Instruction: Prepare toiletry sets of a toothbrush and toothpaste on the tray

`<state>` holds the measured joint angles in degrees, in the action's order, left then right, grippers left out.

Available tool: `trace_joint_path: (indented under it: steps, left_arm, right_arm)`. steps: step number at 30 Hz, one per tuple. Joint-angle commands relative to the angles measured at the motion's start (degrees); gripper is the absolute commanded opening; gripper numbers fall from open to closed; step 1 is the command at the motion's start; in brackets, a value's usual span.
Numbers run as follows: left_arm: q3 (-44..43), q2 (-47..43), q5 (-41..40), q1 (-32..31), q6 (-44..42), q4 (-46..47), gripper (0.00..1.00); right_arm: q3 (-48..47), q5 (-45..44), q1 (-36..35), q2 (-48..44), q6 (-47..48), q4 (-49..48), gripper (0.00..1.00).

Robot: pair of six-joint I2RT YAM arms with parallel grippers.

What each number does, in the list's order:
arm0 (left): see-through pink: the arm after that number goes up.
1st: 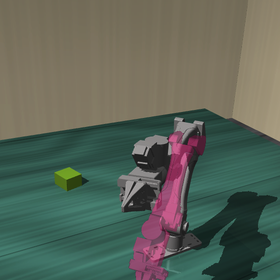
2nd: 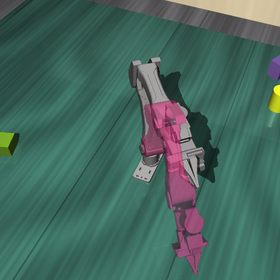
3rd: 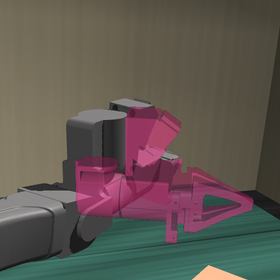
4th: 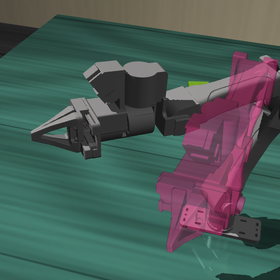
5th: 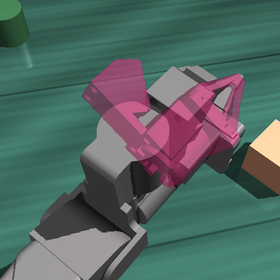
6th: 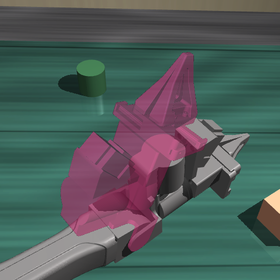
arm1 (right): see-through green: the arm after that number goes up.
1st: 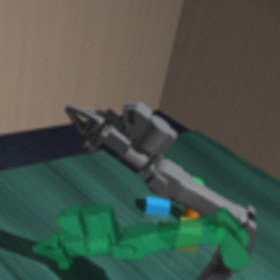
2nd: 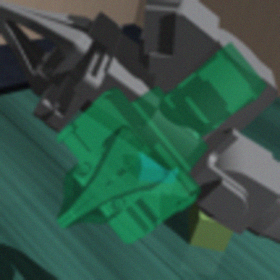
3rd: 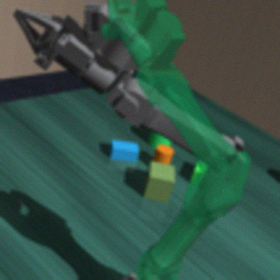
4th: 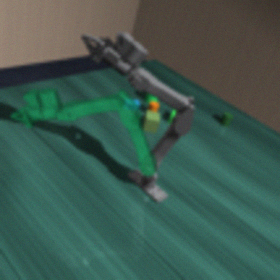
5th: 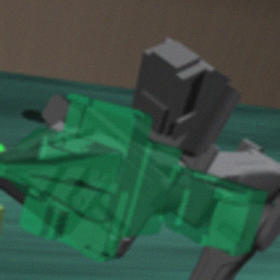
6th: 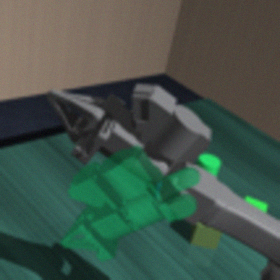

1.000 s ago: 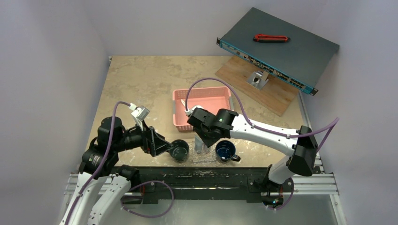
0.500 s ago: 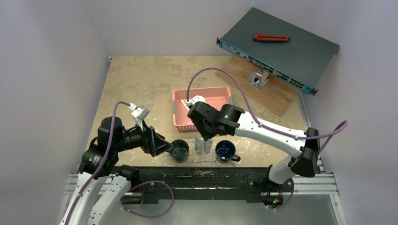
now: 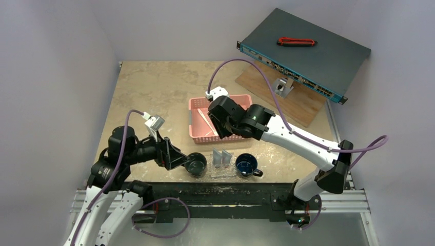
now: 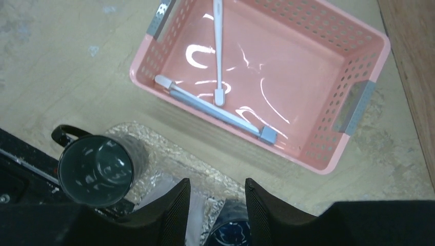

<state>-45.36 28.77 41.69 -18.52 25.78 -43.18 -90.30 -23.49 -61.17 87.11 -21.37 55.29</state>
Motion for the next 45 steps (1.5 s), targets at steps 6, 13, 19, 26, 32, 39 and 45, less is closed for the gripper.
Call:
trace_joint_path:
  steps: [6, 13, 19, 26, 32, 39, 45]
  left_arm:
    - [0.3, 1.0, -0.7, -0.2, -0.9, 0.9, 0.84]
    - [0.1, 1.5, -1.4, -0.2, -0.9, 0.7, 0.84]
    - [0.1, 2.0, -1.5, -0.2, -1.0, 0.7, 0.85]
    - [0.0, 2.9, -1.2, -0.2, -1.1, 0.6, 1.00]
    - [0.0, 3.0, -1.3, -0.2, -1.2, 0.6, 1.00]
    - [0.0, 3.4, -1.5, -0.2, -1.2, 0.5, 1.00]
    - [0.0, 3.6, -1.8, -0.2, -1.2, 0.5, 1.00]
  right_arm:
    - [-3.5, 7.1, 5.5, 6.3, 5.0, -11.1, 0.50]
    - [-3.7, 11.7, 9.4, 12.6, 6.5, -17.0, 0.52]
    - [-4.9, 14.7, 11.6, 18.9, 7.8, -19.9, 0.52]
    - [-7.2, 16.4, 13.4, 25.6, 9.2, -22.6, 0.52]
    - [-8.8, 16.9, 14.6, 30.2, 9.7, -23.9, 0.52]
    - [-10.0, 18.7, 15.7, 34.0, 10.6, -26.4, 0.51]
    - [-11.6, 19.9, 16.8, 38.2, 10.6, -27.2, 0.49]
